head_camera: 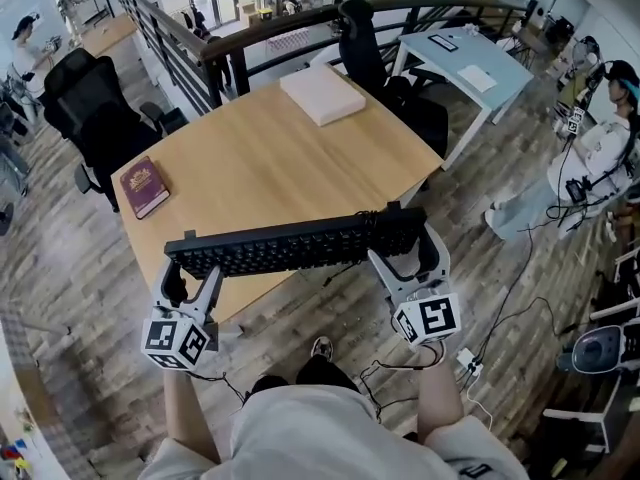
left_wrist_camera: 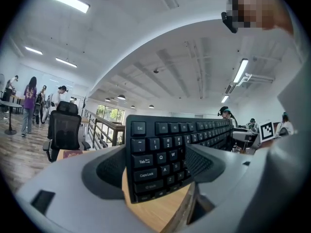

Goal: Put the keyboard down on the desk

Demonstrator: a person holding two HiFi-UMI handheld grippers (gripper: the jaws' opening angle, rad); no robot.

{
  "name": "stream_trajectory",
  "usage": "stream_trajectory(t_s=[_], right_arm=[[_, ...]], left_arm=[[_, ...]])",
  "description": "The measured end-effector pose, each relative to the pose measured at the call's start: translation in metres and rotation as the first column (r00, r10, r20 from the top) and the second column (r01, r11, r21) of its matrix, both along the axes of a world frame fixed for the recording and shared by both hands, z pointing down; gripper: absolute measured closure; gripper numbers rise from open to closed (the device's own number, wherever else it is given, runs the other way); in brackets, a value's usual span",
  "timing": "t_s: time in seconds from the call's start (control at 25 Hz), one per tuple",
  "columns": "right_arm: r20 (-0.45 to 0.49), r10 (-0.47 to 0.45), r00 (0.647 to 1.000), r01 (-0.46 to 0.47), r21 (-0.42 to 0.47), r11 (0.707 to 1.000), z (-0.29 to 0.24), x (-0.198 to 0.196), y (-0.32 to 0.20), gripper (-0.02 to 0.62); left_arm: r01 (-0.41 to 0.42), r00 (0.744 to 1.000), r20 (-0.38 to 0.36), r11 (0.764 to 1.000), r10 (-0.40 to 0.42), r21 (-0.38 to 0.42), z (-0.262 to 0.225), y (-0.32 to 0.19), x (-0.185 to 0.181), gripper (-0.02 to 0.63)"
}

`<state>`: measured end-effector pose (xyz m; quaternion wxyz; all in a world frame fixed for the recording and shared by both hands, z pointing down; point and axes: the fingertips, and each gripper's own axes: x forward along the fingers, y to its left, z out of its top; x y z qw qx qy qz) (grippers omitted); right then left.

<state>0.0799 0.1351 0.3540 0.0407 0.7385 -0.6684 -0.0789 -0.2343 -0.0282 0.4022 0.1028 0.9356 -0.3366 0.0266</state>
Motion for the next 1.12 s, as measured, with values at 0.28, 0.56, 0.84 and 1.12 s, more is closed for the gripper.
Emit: stream_trajectory(t_s=[0.28,0.56,0.84,1.12], right_arm=[[0.003,-0.085,0.996,0.085,0.003,0.996,-0.002,0.049,-0.039,0.175],[0.024,-0.123,0.992,0.123,-0.012,0.992,0.008,0.069,-0.074,0.175],[0.019,-0.122,0.992,0.122,-0.032,0.992,0.017,0.092,-0.126,0.175],[0.001,-0.129,0.992,0.129,-0.070,0.989,0.013,0.117,-0.210,0.175]], left_arm=[[0.070,0.998,0.005,0.997,-0.070,-0.009,-0.002,-0.011,0.037,0.224],[0.107,0.994,0.024,0.994,-0.106,-0.022,0.005,-0.032,0.051,0.222],[0.117,0.993,0.016,0.993,-0.116,-0.034,0.017,-0.085,0.075,0.222],[0.114,0.993,0.001,0.990,-0.114,-0.081,0.025,-0.162,0.099,0.222]])
